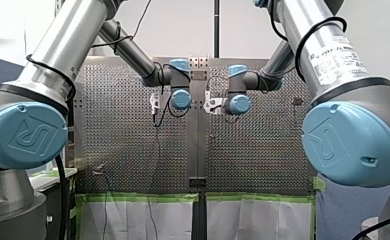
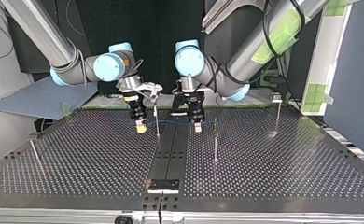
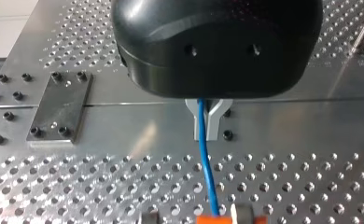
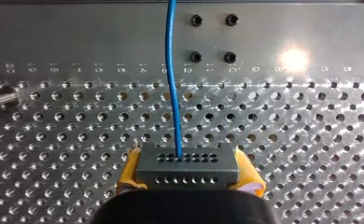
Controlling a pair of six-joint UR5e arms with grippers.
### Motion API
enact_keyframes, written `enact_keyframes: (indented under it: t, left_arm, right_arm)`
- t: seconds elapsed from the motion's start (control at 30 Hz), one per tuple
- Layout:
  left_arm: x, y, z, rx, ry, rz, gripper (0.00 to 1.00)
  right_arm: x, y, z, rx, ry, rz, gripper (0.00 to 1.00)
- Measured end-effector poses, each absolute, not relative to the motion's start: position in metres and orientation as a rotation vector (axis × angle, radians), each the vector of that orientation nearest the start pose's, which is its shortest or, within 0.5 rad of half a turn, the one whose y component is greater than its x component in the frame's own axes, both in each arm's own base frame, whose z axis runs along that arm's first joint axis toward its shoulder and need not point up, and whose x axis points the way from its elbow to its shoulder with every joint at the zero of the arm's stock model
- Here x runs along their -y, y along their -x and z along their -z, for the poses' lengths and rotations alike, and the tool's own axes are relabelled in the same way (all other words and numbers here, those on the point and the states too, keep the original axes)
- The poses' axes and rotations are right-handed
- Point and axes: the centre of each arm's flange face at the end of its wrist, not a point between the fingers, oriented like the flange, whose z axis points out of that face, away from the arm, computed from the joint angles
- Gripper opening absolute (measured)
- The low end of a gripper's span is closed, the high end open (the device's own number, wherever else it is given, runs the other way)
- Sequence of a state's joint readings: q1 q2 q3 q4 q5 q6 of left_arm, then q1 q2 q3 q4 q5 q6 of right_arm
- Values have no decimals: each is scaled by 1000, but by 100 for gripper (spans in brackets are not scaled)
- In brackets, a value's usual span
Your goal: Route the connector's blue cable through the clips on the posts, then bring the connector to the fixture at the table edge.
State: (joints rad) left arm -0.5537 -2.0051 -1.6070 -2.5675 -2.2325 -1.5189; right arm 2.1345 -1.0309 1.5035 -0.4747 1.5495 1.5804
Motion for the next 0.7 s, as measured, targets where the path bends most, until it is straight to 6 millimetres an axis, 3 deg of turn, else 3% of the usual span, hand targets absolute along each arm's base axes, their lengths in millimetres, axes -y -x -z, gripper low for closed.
enact_keyframes:
  t: [0.27, 0.57, 0.7]
  left_arm:
    - [394, -475, -271, -1490, 70, -59, 0]
    - [391, -469, -253, -1494, 65, -60, 0]
    - [392, -470, -237, -1511, 52, -67, 0]
  right_arm:
    - [489, -469, -246, 899, -1654, -1611, 0]
    - [485, -470, -244, 909, -1674, -1595, 0]
    - [482, -471, -242, 911, -1690, -1583, 0]
